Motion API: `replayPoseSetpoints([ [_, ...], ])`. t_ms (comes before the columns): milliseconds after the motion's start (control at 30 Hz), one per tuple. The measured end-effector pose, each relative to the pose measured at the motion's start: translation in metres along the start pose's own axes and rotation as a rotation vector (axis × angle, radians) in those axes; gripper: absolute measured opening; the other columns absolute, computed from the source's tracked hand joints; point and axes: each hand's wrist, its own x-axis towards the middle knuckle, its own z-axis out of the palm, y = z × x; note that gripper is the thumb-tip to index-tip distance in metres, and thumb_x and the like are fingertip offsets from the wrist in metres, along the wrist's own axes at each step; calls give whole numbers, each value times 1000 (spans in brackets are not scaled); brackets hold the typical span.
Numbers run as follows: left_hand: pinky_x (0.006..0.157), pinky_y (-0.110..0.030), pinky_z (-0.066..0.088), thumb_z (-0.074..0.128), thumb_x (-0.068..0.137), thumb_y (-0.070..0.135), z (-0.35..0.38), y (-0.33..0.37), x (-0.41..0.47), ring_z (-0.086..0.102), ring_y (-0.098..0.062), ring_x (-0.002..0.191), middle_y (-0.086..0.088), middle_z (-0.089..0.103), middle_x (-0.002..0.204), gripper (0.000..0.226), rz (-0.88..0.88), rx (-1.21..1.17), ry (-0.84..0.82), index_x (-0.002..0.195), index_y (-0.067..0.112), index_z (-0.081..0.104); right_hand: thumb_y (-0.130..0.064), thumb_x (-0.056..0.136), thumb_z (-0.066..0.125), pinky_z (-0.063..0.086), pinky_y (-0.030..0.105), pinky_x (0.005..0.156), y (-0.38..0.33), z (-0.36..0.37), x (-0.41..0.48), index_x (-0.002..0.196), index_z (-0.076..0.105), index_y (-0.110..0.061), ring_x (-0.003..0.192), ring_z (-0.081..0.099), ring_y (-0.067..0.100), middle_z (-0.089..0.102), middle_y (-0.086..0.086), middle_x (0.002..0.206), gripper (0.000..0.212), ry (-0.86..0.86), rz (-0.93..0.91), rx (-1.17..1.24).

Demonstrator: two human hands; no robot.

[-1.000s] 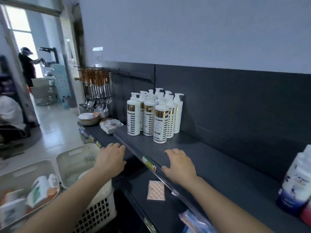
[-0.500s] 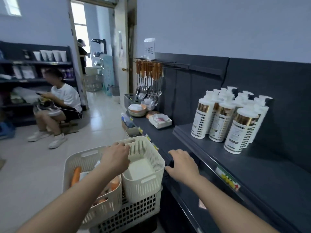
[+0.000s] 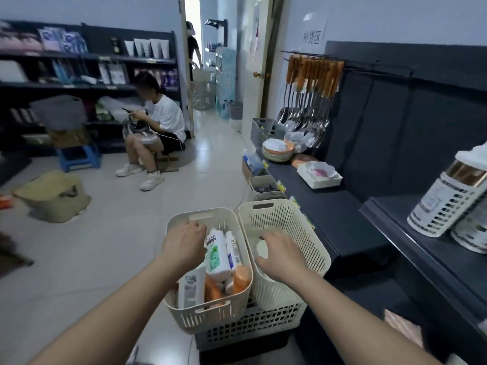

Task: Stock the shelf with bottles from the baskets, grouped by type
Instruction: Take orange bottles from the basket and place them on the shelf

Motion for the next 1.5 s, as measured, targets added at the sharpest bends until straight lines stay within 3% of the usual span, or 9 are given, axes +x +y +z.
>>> replayPoseSetpoints([
  [267, 83, -34, 50, 62, 84, 39, 55, -42, 46, 58, -25, 108, -1, 61, 114, 44, -153, -51, -114, 124, 23, 53, -34, 88, 60, 45, 38, 98, -11, 46, 87, 134, 49, -18, 125, 47, 25, 53, 4, 135, 49, -158, -84, 8],
  [400, 83, -42, 53, 60, 84, 30, 83, -51, 68, 60, -29, 103, -4, 61, 108, 48, -232, -114, -206, 129, 20, 45, -36, 88, 59, 46, 39, 96, -12, 69, 132, 133, 50, -18, 123, 49, 27, 54, 6, 132, 49, -267, -134, -10],
  [600, 85, -40, 53, 62, 84, 23, 125, -57, 86, 61, -27, 104, -6, 63, 113, 63, -309, -187, -371, 141, 19, 38, -34, 86, 60, 46, 37, 95, -10, 105, 175, 133, 50, -18, 124, 49, 27, 53, 7, 131, 50, -411, -175, -9],
  [933, 92, -37, 49, 49, 88, 11, 198, -75, 111, 57, -30, 114, -13, 56, 128, 50, -419, -381, -601, 138, 13, 43, -37, 89, 61, 46, 39, 96, -17, 164, 205, 134, 50, -17, 120, 50, 27, 55, 7, 127, 51, -577, -180, 18],
  [1100, 83, -35, 47, 54, 92, 20, 227, -85, 138, 60, -32, 108, -15, 59, 121, 37, -494, -508, -637, 126, 7, 50, -41, 89, 59, 49, 41, 93, -23, 191, 214, 131, 52, -17, 118, 51, 26, 56, 6, 126, 49, -637, -133, 58],
  [1200, 72, -33, 46, 55, 92, 33, 247, -85, 156, 64, -34, 98, -17, 64, 113, 41, -627, -665, -575, 122, 4, 49, -43, 92, 56, 50, 42, 94, -26, 205, 223, 131, 54, -16, 119, 52, 25, 57, 6, 128, 47, -644, -96, 96],
  [1267, 75, -35, 45, 52, 94, 33, 258, -85, 166, 61, -37, 104, -19, 62, 117, 43, -739, -717, -523, 123, 4, 43, -44, 93, 54, 49, 42, 94, -27, 212, 228, 131, 54, -16, 118, 52, 25, 58, 7, 128, 47, -644, -82, 119],
  [1333, 80, -39, 45, 51, 95, 29, 264, -82, 174, 59, -39, 109, -21, 59, 121, 42, -774, -683, -518, 124, 2, 39, -41, 92, 57, 49, 41, 96, -28, 218, 233, 134, 53, -17, 120, 52, 25, 58, 6, 130, 49, -645, -61, 153],
  [1500, 84, -41, 49, 50, 97, 23, 276, -79, 182, 60, -35, 111, -20, 49, 129, 47, -654, -416, -542, 133, -3, 32, -32, 91, 60, 47, 41, 100, -27, 228, 244, 139, 51, -18, 122, 53, 24, 58, 5, 134, 50, -644, -10, 224],
])
